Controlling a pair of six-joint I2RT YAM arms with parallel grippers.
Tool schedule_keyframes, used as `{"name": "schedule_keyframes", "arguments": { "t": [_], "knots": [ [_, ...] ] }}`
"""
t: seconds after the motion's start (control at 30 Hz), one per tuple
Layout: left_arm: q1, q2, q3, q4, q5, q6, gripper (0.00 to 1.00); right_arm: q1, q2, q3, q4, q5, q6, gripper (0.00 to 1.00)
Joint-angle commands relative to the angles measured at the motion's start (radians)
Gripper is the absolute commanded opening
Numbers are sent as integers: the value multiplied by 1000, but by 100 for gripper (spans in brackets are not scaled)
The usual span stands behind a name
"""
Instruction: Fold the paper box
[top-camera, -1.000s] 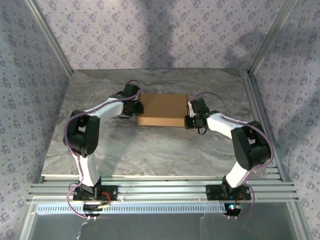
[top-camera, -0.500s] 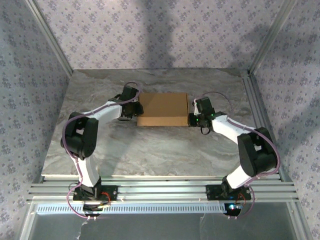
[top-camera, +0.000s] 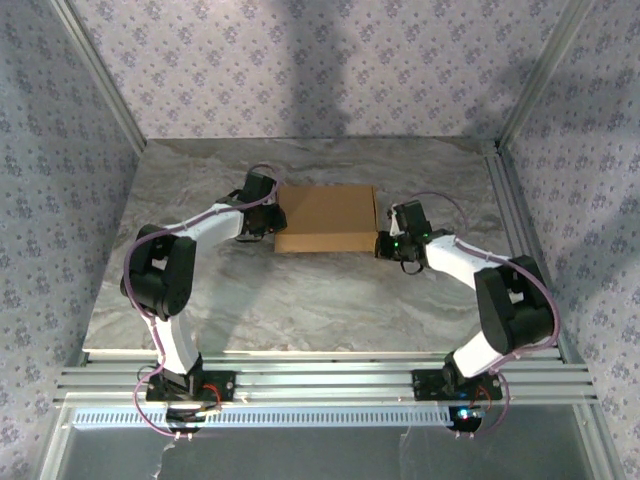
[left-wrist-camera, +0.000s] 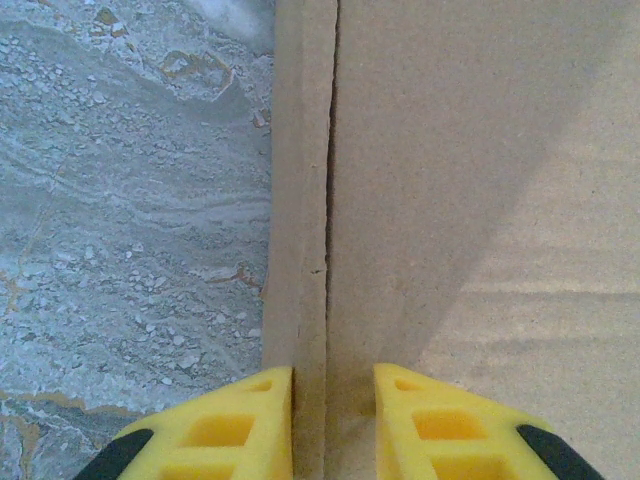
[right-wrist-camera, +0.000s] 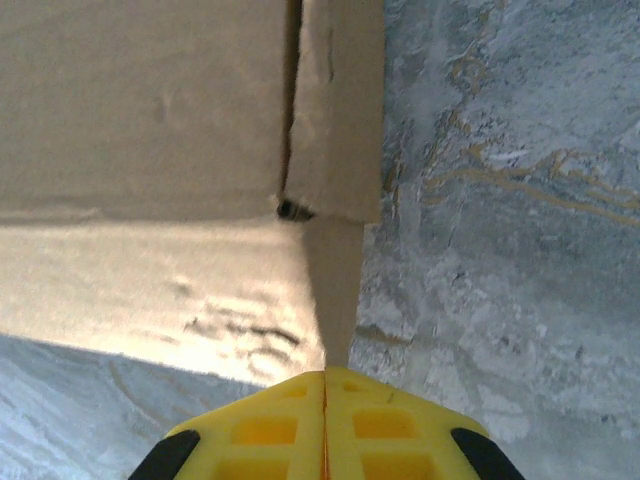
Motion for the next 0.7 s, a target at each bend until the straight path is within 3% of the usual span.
{"name": "schedule_keyframes", "arguments": {
  "t": [0.0,0.33,0.67],
  "knots": [
    [-6,40,-41,-177,23,10,23,-18,57,52,26,-17,18,7],
    [-7,49,-36,-187,29,26,23,-55,174,80,136,-72,59,4],
    [-26,39,-51,-192,40,30,23,-63,229,94,321,-128,241,1]
  ]
}}
